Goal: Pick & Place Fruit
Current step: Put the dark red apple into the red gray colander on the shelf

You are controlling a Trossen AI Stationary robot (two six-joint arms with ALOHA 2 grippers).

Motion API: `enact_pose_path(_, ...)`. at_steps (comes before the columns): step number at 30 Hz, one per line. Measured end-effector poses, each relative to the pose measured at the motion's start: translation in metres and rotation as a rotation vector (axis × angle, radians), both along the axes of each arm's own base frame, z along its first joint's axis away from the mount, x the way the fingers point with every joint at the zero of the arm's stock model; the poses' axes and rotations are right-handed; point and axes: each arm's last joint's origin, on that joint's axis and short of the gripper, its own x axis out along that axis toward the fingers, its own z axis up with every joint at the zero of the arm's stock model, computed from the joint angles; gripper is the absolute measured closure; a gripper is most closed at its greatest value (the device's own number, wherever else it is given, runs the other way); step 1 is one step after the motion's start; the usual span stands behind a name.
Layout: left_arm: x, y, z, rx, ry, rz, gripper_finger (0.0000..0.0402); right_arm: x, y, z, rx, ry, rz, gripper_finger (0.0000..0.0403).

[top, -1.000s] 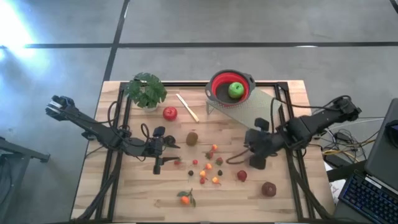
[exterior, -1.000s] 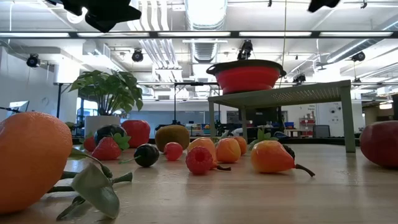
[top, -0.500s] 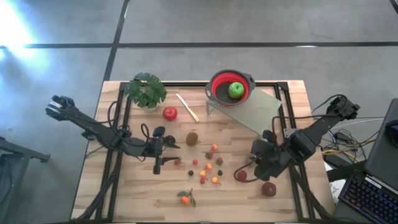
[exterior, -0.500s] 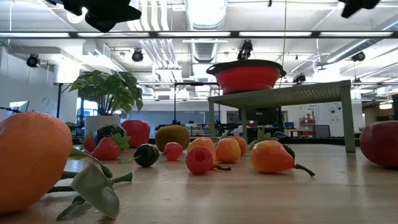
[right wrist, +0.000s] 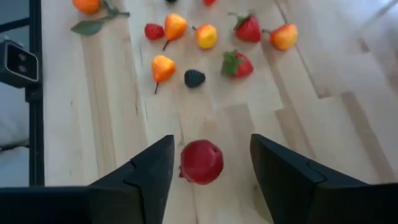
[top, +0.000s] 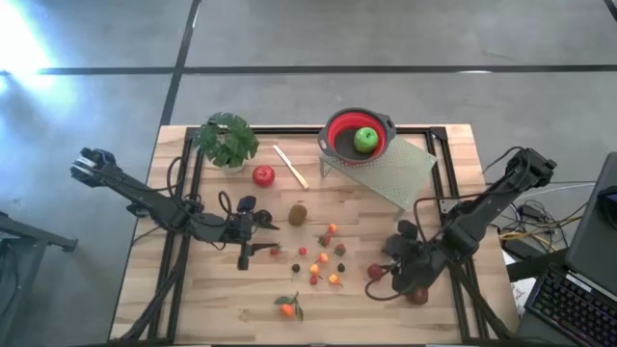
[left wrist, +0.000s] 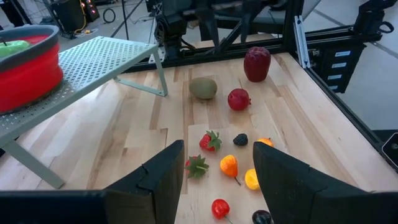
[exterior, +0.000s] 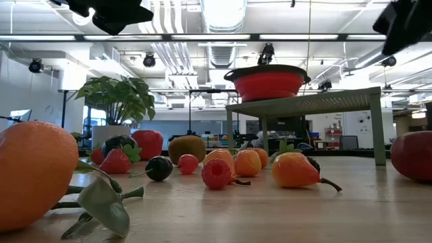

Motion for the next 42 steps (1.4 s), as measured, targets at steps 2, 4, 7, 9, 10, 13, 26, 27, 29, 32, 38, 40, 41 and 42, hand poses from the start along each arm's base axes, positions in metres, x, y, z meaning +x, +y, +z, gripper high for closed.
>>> enact_pose_path(2, 0.0, 0.0, 0.0, 0.0, 0.0, 0.0, 0.0204, -0.001, -0.001, -0.005, 0.002, 0.007, -0.007, 0.0181)
enact_pose_path(4, 0.0, 0.0, 0.0, 0.0, 0.0, 0.0, 0.0204, -0.002, -0.002, -0.01, -0.001, 0.018, -0.017, 0.017)
enact_pose_path(7, 0.0, 0.0, 0.0, -0.001, 0.0, 0.001, 0.0204, -0.005, -0.004, -0.016, -0.009, 0.037, -0.028, 0.0155)
enact_pose_path(9, 0.0, 0.0, 0.0, -0.001, 0.0, 0.001, 0.0204, -0.007, -0.006, -0.02, -0.007, 0.058, -0.06, 0.0148)
enact_pose_path(10, 0.0, 0.0, 0.0, -0.001, 0.0, 0.0, 0.0204, -0.008, -0.007, -0.022, -0.004, 0.07, -0.08, 0.0145)
enact_pose_path(13, 0.0, 0.0, 0.0, -0.001, 0.0, 0.001, 0.0204, -0.011, -0.009, -0.028, 0.019, 0.103, -0.12, 0.0138)
enact_pose_path(26, 0.0, 0.0, 0.0, -0.001, 0.0, 0.001, 0.0204, -0.01, 0.009, -0.004, 0.236, 0.167, -0.048, 0.0128)
enact_pose_path(27, 0.0, 0.0, 0.0, -0.001, 0.0, 0.001, 0.0204, -0.011, 0.013, 0.001, 0.253, 0.159, -0.041, 0.013)
enact_pose_path(29, 0.0, 0.0, 0.0, -0.001, 0.0, 0.001, 0.0204, -0.013, 0.019, 0.012, 0.278, 0.141, -0.029, 0.0137)
enact_pose_path(32, 0.0, 0.0, 0.0, -0.001, 0.0, 0.001, 0.0204, -0.018, 0.026, 0.024, 0.301, 0.127, -0.051, 0.0145)
enact_pose_path(38, 0.0, 0.0, 0.0, -0.001, 0.0, 0.001, 0.0204, -0.033, 0.035, 0.037, 0.355, 0.173, -0.13, 0.014)
enact_pose_path(40, 0.0, 0.0, 0.0, -0.001, 0.0, 0.001, 0.0204, -0.036, 0.038, 0.039, 0.385, 0.179, -0.146, 0.0134)
enact_pose_path(41, 0.0, 0.0, 0.0, -0.001, 0.0, 0.0, 0.0204, -0.038, 0.04, 0.04, 0.399, 0.186, -0.15, 0.0131)
enact_pose_path(42, 0.0, 0.0, 0.0, -0.001, 0.0, 0.001, 0.0204, -0.039, 0.041, 0.041, 0.412, 0.194, -0.151, 0.0129)
